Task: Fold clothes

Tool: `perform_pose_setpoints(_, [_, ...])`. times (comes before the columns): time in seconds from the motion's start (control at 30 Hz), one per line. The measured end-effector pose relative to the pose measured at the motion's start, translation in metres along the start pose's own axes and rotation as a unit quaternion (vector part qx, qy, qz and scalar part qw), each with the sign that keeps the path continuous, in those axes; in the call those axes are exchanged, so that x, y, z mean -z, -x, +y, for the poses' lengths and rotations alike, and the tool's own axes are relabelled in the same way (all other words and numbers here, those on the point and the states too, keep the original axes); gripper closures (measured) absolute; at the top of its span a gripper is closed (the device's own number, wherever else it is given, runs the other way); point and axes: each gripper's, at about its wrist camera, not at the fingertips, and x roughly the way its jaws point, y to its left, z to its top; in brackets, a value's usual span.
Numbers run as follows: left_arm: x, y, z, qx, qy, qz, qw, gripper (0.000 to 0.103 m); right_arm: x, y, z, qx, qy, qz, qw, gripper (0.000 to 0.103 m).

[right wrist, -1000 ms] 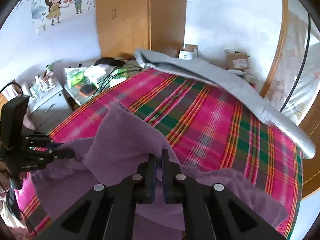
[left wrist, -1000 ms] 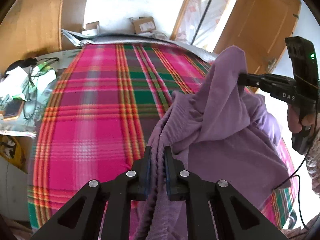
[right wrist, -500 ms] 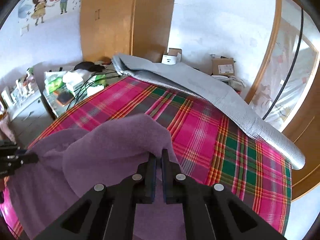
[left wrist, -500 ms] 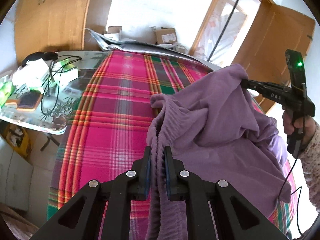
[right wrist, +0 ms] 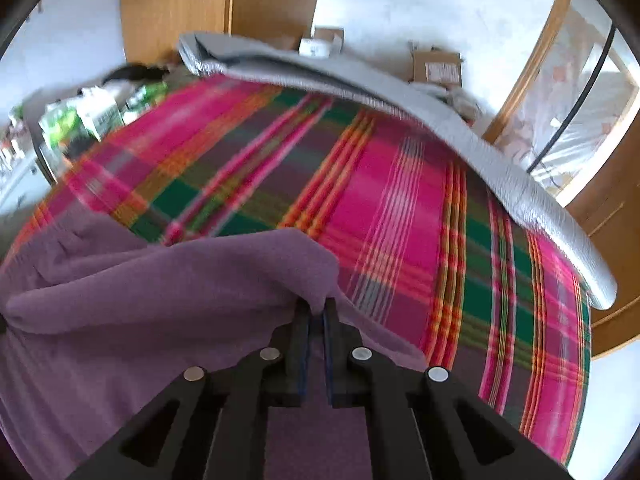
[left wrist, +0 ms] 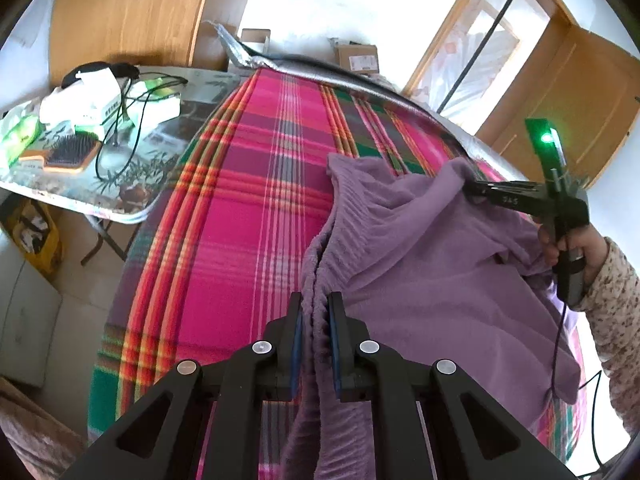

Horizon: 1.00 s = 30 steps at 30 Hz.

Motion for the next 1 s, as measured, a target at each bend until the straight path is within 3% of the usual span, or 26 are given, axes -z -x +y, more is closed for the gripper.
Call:
perform_pose_setpoints(0.27, [0.006, 0.007, 0.004, 0.012, 0.013, 0.000, 0.9998, 0.091, 0.007, 0.039, -0.008, -0.012, -0.010, -0.031, 0.999, 0.090])
perform_pose_setpoints(0.5, [0.005, 0.025, 0.010, 0.036, 0.023, -0.003, 0.9991, 0.088, 0.045, 0.095, 0.001, -0.070, -0.006, -0.068, 0.995, 0.087])
perform_pose_setpoints(0.67, [0.002, 0.034, 0.014, 0.044, 0.031, -0.005, 0.9986, 0.084, 0.079, 0.120, 0.024, -0.118, 0.001, -0.059, 0.991, 0.086])
perform_pose_setpoints(0.77, [-0.004, 0.038, 0.014, 0.061, 0.030, -0.019, 0.9975, 0.084, 0.099, 0.129, 0.044, -0.148, 0.010, -0.056, 0.987, 0.079])
perform_pose_setpoints(0.83, [-0.011, 0.038, 0.012, 0.075, 0.021, -0.021, 0.9967, 0.078, 0.112, 0.129, 0.064, -0.177, 0.024, -0.039, 0.983, 0.073])
perform_pose_setpoints(1.0, [-0.038, 0.023, 0.014, 0.113, 0.030, -0.010, 0.9930, 0.078, 0.146, 0.128, 0.120, -0.228, 0.073, 0.007, 0.971, 0.071])
